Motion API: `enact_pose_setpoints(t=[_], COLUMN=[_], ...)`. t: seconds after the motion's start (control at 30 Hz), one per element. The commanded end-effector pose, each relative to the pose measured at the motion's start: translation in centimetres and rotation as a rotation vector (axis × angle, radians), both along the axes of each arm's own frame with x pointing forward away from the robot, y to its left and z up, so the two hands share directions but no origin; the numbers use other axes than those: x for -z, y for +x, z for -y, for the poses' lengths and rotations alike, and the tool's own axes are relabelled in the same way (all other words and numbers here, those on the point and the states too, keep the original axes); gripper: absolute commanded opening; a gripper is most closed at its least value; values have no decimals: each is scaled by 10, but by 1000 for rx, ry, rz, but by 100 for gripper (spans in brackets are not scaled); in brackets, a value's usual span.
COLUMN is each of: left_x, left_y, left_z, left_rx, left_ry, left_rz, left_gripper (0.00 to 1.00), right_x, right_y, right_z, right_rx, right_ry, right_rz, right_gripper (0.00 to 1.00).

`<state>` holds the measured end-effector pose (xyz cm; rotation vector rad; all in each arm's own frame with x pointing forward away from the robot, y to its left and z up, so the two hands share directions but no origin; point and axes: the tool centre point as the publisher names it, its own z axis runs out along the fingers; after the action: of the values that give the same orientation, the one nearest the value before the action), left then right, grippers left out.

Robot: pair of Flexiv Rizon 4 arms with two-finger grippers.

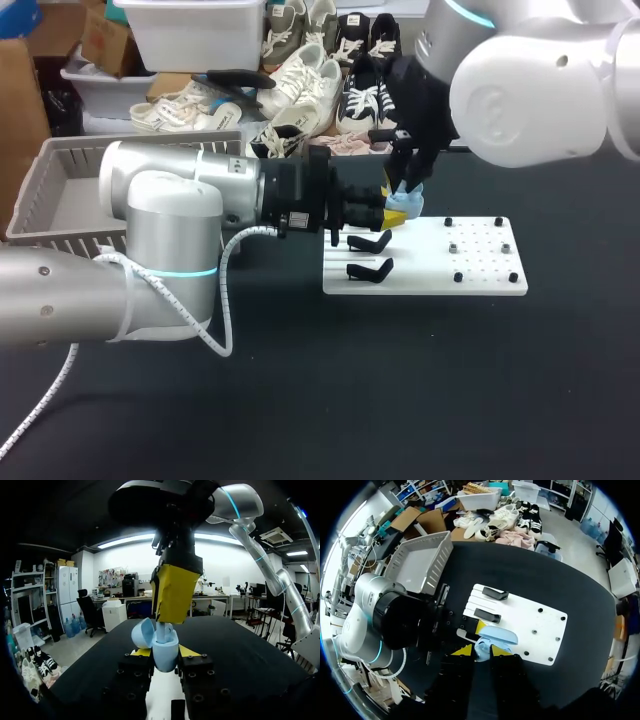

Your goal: Pick up each earbud case from the left stands, insert the matching earbuds, close the lid, and place the case in the box.

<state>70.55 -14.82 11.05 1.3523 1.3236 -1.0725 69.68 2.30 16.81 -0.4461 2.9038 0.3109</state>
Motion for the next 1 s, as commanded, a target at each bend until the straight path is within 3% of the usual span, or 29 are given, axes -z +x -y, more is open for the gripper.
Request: enact_pose_setpoints(t=[0.03,1.0], left_x=[0,0], left_y=[0,0], left_z=[0,0], left_rx=[-1,-1], left_ry=[-2,-2], left_rz=[1,1], left_gripper=[0,0], right_x=[-1,10], right_y=[-1,-2], right_z=[0,0], right_rx=[3,11], right_ry=[0,0], right_rz=[2,-18], right_gripper=[0,0])
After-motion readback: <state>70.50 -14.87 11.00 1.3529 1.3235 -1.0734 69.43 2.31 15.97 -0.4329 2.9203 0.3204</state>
